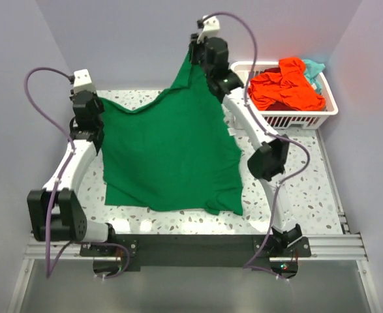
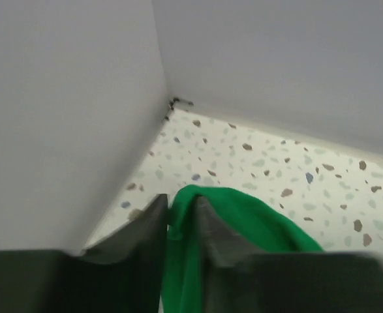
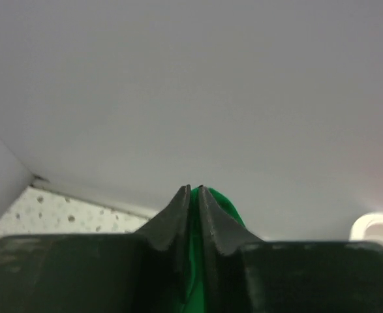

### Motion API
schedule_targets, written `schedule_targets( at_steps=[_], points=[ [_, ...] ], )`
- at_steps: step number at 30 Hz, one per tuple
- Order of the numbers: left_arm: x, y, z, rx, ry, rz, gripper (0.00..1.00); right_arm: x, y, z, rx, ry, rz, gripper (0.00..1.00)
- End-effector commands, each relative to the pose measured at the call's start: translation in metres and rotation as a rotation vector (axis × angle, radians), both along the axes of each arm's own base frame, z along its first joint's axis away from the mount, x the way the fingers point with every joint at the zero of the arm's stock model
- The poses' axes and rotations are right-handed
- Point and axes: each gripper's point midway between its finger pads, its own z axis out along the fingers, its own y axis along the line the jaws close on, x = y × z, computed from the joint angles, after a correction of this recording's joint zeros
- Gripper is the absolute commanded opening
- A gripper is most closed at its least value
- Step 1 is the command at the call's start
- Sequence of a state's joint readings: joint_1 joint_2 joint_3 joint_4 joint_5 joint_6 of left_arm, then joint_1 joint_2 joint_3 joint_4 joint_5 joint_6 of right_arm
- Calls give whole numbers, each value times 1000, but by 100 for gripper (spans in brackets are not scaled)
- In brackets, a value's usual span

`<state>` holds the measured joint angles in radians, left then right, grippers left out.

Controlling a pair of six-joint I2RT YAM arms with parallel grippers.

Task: Fold and stack the t-shirts
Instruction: Flatten the tshirt out

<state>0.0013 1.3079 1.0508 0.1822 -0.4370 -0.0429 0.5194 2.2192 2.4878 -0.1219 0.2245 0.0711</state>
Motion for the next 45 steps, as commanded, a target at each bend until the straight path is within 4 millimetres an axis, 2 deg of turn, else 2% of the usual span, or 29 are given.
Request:
schedule_targets(
  at_steps=[1,2,3,4,5,6,7,8,9,10,11,13,14,16,17,19,20,22,23,26,35,41,44,45],
  points=[
    [41,-8,25,-59,-121,-111,37,27,0,-11,26,-23,-44,54],
    [48,-8,18,-65,-98,-106,62,32,-5,-12,39,-30,-53,77],
    [57,-7,5,-74,-66,-100,97,38,-4,-35,24,13,-57,95],
    [59,-6,7,-77,-70,-94,100,33,-9,-27,46,11,-56,99],
    [60,-6,5,-79,-66,-93,100,31,-12,-25,51,6,-59,99],
    [56,-7,8,-84,-78,-98,100,30,-13,-50,25,59,-64,99],
    [51,-9,-2,-97,-65,-106,100,25,-14,-55,23,73,-54,99],
    [49,-16,0,-118,-94,-138,100,8,-17,-31,43,45,-31,99],
    [43,-20,6,-130,-118,-158,100,4,-16,-68,22,128,-18,99],
    [38,-29,-9,-149,-93,-192,100,-3,-15,-70,33,131,-3,99],
    [34,-33,-11,-169,-94,-205,100,-18,-17,-82,33,168,22,99],
    [28,-42,-39,-192,-24,-222,100,-35,-15,-98,64,221,53,99],
    [26,-45,-49,-207,-3,-227,100,-48,-13,-119,57,266,71,98],
    [22,-52,-80,-233,70,-254,100,-64,-5,-141,73,325,112,99],
    [21,-54,-91,-239,99,-258,100,-73,-2,-166,56,379,127,98],
    [17,-55,-121,-256,173,-261,100,-86,5,-187,36,431,151,98],
    [17,-55,-134,-263,204,-261,100,-93,4,-209,14,479,149,99],
    [14,-56,-153,-284,251,-265,100,-102,6,-228,14,523,161,99],
    [14,-56,-163,-292,278,-265,100,-106,4,-246,7,554,161,99],
    [12,-55,-181,-307,330,-253,100,-115,3,-274,6,608,167,98],
    [5,-51,-214,-328,406,-223,100,-129,0,-345,-61,742,158,98],
    [7,-51,-246,-345,497,-216,100,-132,-3,-378,-97,817,130,99],
    [12,-54,-253,-355,520,-227,100,-126,-6,-384,-105,829,92,99],
    [16,-55,-252,-357,519,-234,100,-129,-10,-397,-126,867,78,99]
  ],
)
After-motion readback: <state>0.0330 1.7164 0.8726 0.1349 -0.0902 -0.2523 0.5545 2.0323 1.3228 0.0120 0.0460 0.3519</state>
